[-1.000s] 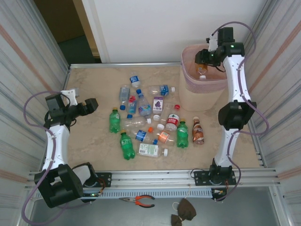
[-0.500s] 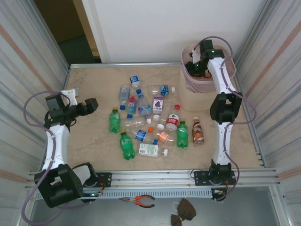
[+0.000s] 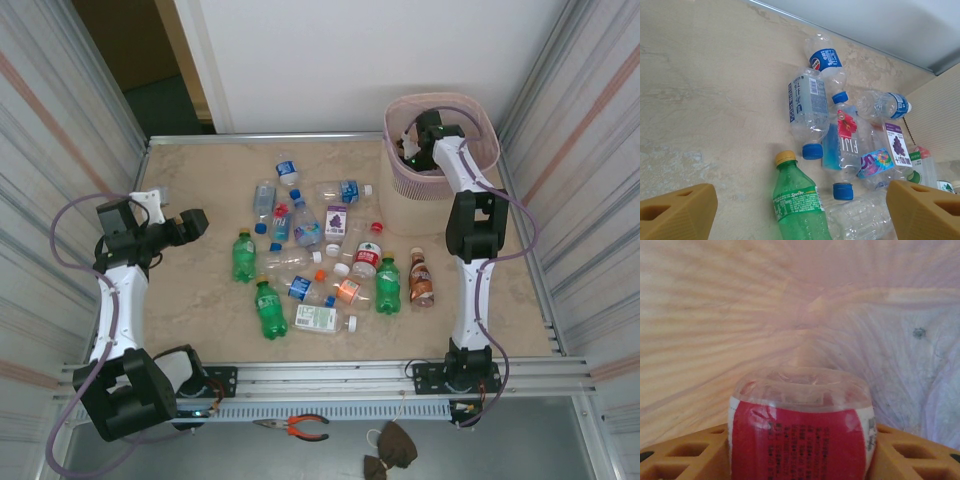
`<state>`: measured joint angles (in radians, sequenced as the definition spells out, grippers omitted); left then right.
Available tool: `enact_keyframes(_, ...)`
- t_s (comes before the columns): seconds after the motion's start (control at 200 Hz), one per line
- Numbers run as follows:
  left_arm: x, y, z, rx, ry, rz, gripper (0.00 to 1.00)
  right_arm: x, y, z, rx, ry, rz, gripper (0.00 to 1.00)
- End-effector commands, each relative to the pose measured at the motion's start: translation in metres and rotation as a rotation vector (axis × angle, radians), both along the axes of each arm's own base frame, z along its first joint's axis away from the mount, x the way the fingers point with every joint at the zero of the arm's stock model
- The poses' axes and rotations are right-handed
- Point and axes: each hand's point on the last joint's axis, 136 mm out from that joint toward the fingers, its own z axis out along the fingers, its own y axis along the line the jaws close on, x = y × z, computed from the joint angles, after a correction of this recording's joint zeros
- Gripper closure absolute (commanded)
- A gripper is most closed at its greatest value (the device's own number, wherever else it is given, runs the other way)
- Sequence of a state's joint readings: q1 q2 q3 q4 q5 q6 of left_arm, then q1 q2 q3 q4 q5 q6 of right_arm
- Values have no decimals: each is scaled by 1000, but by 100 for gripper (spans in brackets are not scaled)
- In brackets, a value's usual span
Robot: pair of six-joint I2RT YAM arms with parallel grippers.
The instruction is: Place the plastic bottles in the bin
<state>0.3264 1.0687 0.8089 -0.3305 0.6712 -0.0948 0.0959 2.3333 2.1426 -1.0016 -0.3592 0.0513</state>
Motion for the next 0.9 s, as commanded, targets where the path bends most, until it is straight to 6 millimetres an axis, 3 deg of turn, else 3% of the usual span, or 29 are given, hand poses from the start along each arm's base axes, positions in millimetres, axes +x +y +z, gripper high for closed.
enact_keyframes(0.0, 0, -3, 0, -22, -4, -19, 13, -2, 5, -33, 15, 52, 7, 36)
enact_keyframes(0.235, 1, -7, -3, -44, 26, -31, 14, 2, -4, 2, 27, 0, -51, 21)
enact_keyframes(0.476, -2, -21, -6, 4, 45, -72, 14, 0, -26, 70, 85, -97, -161, 19)
enact_keyframes(0.892, -9, -40, -22, 94, 104, -111, 14, -30, -41, 179, 114, -286, -217, 18)
